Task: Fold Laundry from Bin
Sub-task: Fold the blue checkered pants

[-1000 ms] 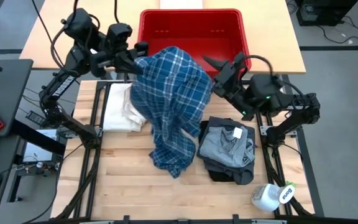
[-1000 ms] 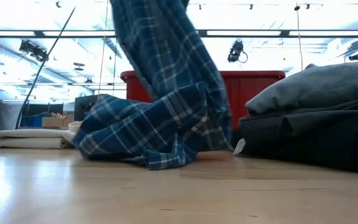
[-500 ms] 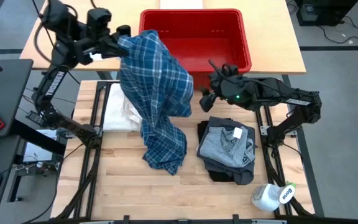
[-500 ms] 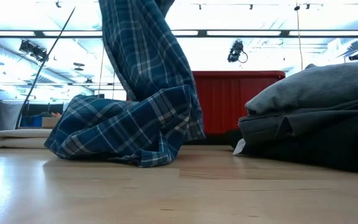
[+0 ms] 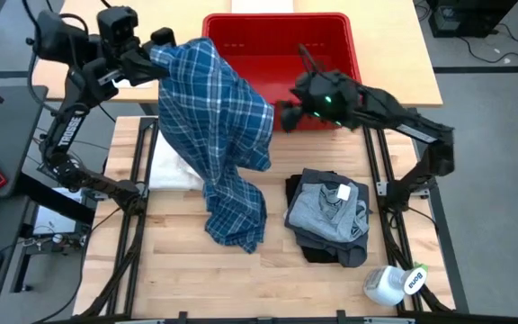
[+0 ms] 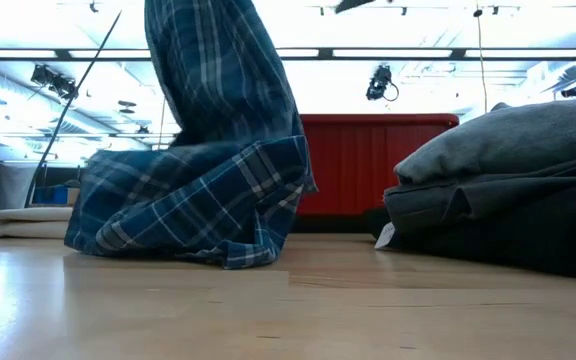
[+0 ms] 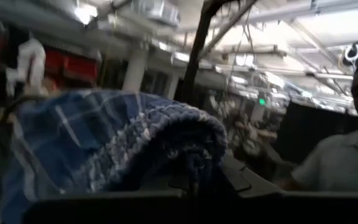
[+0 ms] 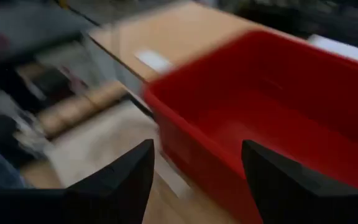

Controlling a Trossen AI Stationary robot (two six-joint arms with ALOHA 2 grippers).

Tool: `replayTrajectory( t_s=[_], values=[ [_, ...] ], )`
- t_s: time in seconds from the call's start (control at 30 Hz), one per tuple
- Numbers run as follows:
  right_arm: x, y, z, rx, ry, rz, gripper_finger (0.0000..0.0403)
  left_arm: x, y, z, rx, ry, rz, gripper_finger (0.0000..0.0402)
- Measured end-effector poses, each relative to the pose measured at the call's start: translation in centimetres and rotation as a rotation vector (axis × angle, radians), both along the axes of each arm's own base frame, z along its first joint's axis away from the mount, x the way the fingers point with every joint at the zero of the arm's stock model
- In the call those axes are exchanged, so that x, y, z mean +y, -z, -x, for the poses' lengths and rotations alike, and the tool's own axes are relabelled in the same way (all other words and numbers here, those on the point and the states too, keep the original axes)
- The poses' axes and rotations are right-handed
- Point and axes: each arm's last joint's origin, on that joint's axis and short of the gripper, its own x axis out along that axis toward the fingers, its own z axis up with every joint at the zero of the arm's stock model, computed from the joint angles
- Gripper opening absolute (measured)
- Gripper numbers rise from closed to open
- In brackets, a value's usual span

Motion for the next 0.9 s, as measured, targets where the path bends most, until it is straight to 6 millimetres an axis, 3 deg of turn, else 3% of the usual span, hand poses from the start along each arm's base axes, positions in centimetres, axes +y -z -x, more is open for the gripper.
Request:
replayTrajectory(
  t_s=[0.1, 0.27, 0.4, 0.67, 0.8, 0.9],
  values=[
    [-1.7, 0.7, -3.4, -0.116, -0.118, -0.009, 0.0245, -0.5, -0.5, 0.0, -0.089, -0.036, 0.007, 0.0029],
    [-3.5, 4.8, -9.5, -0.196, -0.205, -0.054, 0.0245, -0.9, -1.1, -0.2, -0.204, -0.096, 0.025, 0.003],
    [-3.4, 7.8, -13.5, -0.251, -0.343, -0.07, 0.0244, -0.8, -1.4, -0.4, -0.317, -0.229, 0.035, 0.003],
    [1.7, 10.7, -17.1, -0.253, -0.64, -0.107, 0.0244, 0.1, -2.3, 0.7, -0.586, -0.56, 0.048, 0.003],
    [5.0, 9.9, -17.6, -0.331, -0.851, -0.079, 0.0244, 0.9, -2.2, 1.0, -0.578, -0.67, -0.005, 0.003],
    [6.7, 7.9, -17.1, -0.437, -0.955, -0.001, 0.024, 2.2, -1.6, 1.1, -0.512, -0.754, -0.024, 0.003]
  ],
)
